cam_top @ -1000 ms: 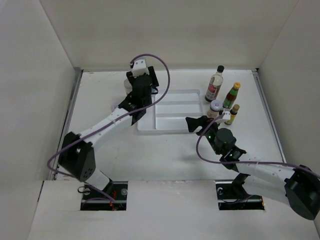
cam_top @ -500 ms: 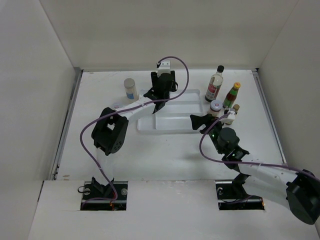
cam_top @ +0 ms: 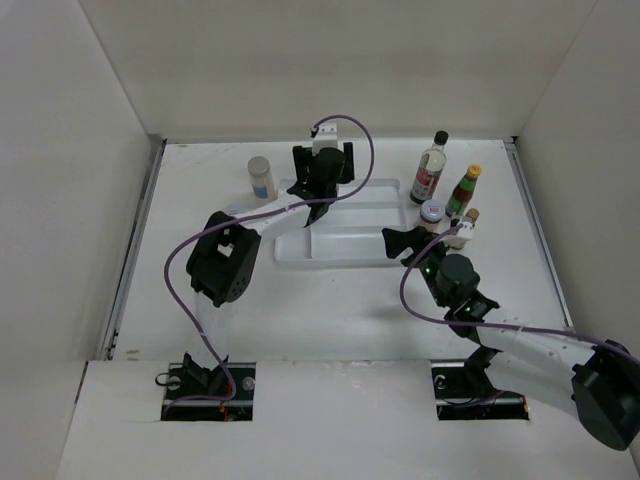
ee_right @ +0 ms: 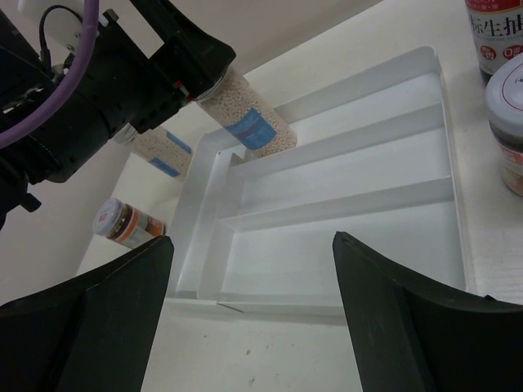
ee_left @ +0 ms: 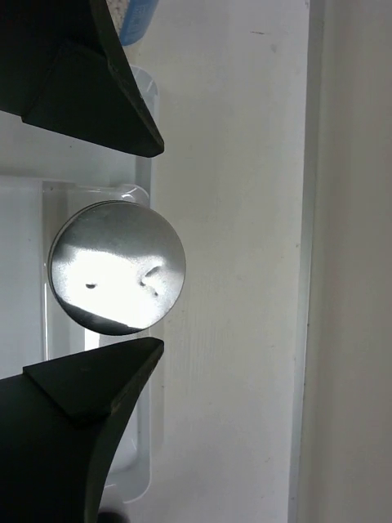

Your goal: Organize the condiment bottles

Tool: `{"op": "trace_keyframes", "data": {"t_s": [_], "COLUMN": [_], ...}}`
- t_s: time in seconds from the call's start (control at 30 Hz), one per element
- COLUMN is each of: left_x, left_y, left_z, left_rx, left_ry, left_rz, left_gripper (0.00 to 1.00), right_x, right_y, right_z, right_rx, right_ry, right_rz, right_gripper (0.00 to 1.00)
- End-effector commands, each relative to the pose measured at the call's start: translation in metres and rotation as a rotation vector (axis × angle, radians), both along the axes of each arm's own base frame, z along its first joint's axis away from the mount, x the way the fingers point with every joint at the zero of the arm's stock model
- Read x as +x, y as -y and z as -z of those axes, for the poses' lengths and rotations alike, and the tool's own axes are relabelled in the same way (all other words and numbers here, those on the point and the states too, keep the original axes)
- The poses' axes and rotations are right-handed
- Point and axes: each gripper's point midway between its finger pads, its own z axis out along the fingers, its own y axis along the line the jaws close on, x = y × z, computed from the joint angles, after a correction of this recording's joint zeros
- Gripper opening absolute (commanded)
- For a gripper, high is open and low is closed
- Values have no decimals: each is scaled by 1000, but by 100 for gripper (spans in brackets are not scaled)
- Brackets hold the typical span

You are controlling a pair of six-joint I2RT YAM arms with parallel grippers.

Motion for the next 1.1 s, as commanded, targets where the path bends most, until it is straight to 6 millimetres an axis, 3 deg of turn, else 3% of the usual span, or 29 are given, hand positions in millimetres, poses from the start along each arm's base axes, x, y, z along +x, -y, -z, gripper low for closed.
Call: {"op": "trace_keyframes", "data": {"t_s": [0.0, 0.1, 0.17, 0.33, 0.5, 0.63, 0.9, 1.07], "left_x": [-12, -26, -31, -29, -18, -14, 6, 23], "left_y": [-7, -27, -51, -117, -154, -172, -182, -194], "left_z": [-83, -118, -124, -103, -74, -54, -16, -9], "left_rx": [-95, -96, -88, -32, 17, 36, 51, -12], "left_ry": [142, 194, 201, 135, 58, 30, -41, -44], "left_rz": [7, -16, -72, -226, -312, -360, -358, -352], "left_gripper": [98, 100, 100, 100, 100, 97, 89, 82], "right_x": [2, 4, 4, 4, 6, 7, 8, 8], "right_y": [3, 2, 2, 0, -1, -3, -11, -13], "right_z": [-5, -2, -3, 0, 5, 3, 8, 8], "right_rx": [25, 22, 17, 21, 11, -7, -26, -27], "right_ry": [17, 4, 7, -2, -10, -7, -22, -23], "right_rz": [19, 14, 20, 14, 14, 14, -5, -12], "right_gripper": [86, 86, 86, 87, 87, 88, 89, 89]}}
